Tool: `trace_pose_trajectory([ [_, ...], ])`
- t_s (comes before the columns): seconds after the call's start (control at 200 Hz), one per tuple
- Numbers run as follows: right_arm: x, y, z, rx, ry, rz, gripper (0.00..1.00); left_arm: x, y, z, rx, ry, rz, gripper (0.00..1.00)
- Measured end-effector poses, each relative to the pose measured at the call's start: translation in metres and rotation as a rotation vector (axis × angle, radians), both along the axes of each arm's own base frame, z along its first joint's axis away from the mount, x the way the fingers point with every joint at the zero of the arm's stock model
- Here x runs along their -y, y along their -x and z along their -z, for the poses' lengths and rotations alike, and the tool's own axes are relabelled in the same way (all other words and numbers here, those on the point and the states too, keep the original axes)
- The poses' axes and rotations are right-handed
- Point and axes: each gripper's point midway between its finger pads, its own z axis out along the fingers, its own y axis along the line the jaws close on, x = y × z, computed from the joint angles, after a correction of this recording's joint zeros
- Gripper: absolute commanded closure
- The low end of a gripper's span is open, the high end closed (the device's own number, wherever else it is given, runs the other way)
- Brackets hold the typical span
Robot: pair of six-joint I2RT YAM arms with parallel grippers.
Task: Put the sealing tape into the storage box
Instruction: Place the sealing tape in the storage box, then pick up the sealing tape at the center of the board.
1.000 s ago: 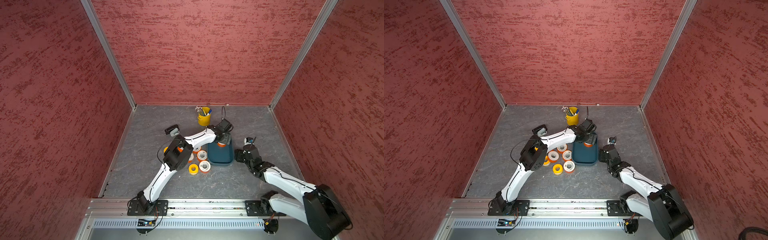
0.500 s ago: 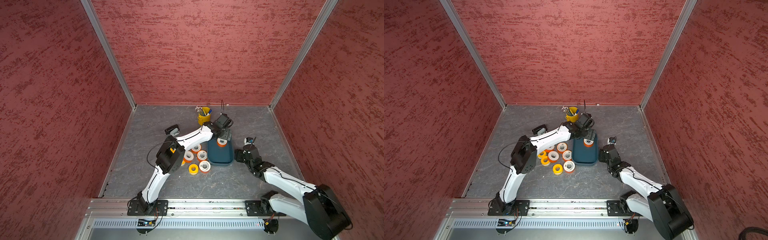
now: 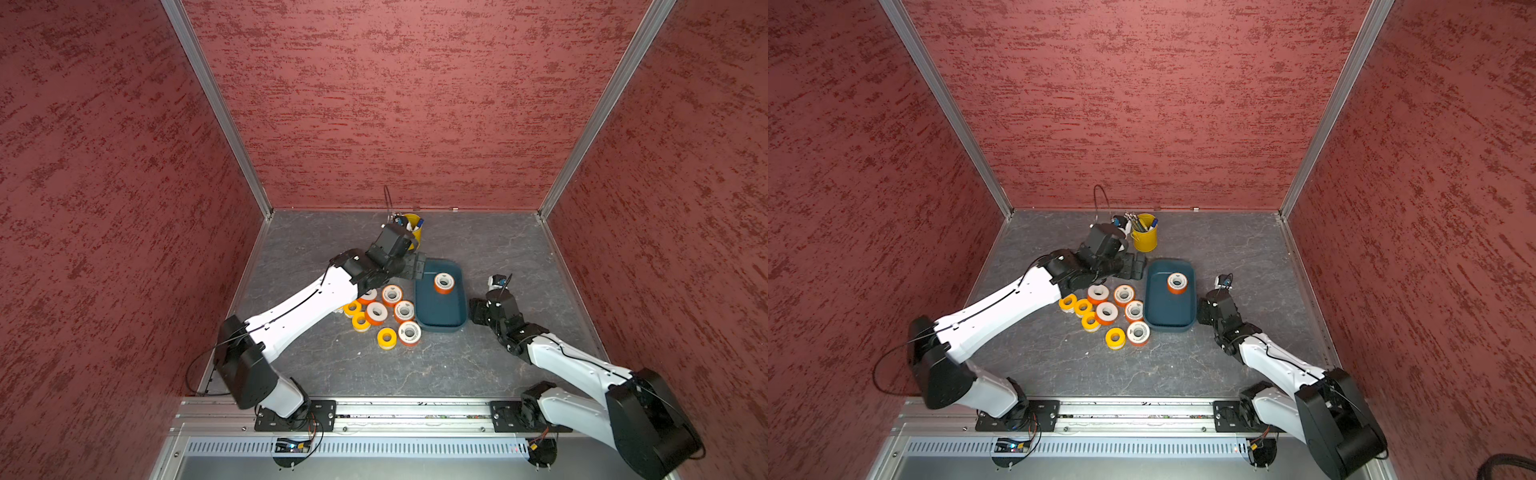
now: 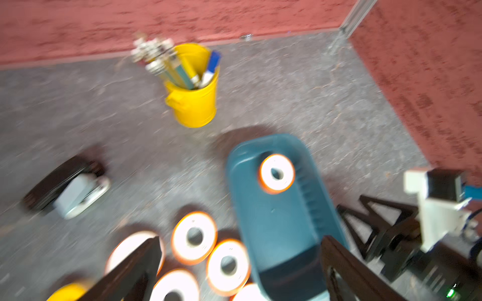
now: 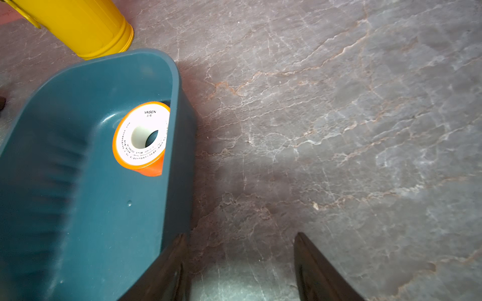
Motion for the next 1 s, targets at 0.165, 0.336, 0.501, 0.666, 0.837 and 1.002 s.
trace_pose_trajectory([
  [0.165,0.0,-0.001,0.001,-0.005,0.002,0.0,0.33,-0.054,0.036,-0.015,0.025,0.001,-0.062,0.01],
  [0.336,-0.002,-0.004,-0.001,-0.001,0.0,0.0,0.33,-0.103,0.071,-0.034,0.072,0.021,-0.12,0.0],
  [0.501,-0.002,-0.004,-0.001,-0.003,0.001,0.0,0.33,-0.149,0.1,-0.046,0.121,0.021,-0.186,0.0],
  [0.666,-0.002,-0.004,-0.001,-0.004,0.002,0.0,0.32,-0.187,0.12,-0.028,0.133,-0.027,-0.261,0.0],
  [0.837,-0.001,-0.003,0.001,-0.009,0.004,0.0,0.31,-0.205,0.128,-0.005,0.115,-0.085,-0.296,0.0],
  [1.002,-0.001,-0.003,0.001,-0.01,0.004,0.0,0.31,-0.208,0.129,0.002,0.11,-0.1,-0.291,0.0],
])
